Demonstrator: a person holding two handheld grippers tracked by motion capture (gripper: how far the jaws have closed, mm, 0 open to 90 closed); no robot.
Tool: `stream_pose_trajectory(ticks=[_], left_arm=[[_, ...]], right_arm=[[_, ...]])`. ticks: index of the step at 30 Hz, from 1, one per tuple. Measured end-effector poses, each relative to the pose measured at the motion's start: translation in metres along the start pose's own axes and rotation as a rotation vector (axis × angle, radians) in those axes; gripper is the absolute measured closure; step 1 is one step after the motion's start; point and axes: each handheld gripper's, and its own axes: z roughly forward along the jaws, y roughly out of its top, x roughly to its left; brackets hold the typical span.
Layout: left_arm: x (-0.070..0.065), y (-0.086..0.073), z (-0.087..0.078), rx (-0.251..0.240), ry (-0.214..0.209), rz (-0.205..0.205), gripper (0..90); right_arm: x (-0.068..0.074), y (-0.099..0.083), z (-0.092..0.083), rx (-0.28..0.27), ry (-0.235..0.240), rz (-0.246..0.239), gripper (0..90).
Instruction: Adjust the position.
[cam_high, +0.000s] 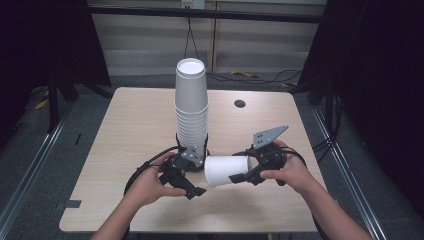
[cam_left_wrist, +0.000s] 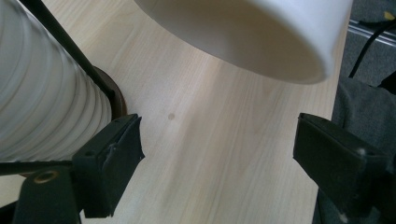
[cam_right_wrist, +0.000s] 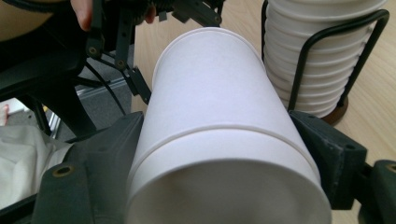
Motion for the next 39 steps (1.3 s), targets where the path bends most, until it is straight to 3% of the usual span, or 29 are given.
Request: stream_pose_trajectory(ticks=[3, 12, 17, 24, 30, 39], left_arm=[[0.001, -0.001, 0.002, -0.027, -0.029, -0.025, 16.3], [0.004, -0.004, -0.002, -0.05, -0.047, -0.05, 17.6], [0.003, -0.004, -0.002, -0.057, -0.061, -0.037, 18.2], [0.003, -0.001, -0.001, -0.075, -0.071, -0.014, 14.8], [0.003, 0.001, -0.002, -0.086, -0.058, 0.021, 7.3], [0.001, 0.003, -0.003, -0.076, -0.061, 0.048, 6.9]], right_arm=[[0.0, 0.001, 0.002, -0.001, -0.002, -0.002, 21.3], [0.001, 0.003, 0.009, -0.009, 0.023, -0.001, 21.2], [0.001, 0.005, 0.013, 0.0, 0.018, -0.011, 21.1], [0.004, 0.008, 0.016, -0.01, 0.055, -0.025, 21.3], [0.005, 0.008, 0.016, -0.007, 0.072, -0.027, 21.4], [0.006, 0.009, 0.019, 0.004, 0.089, -0.033, 21.4]])
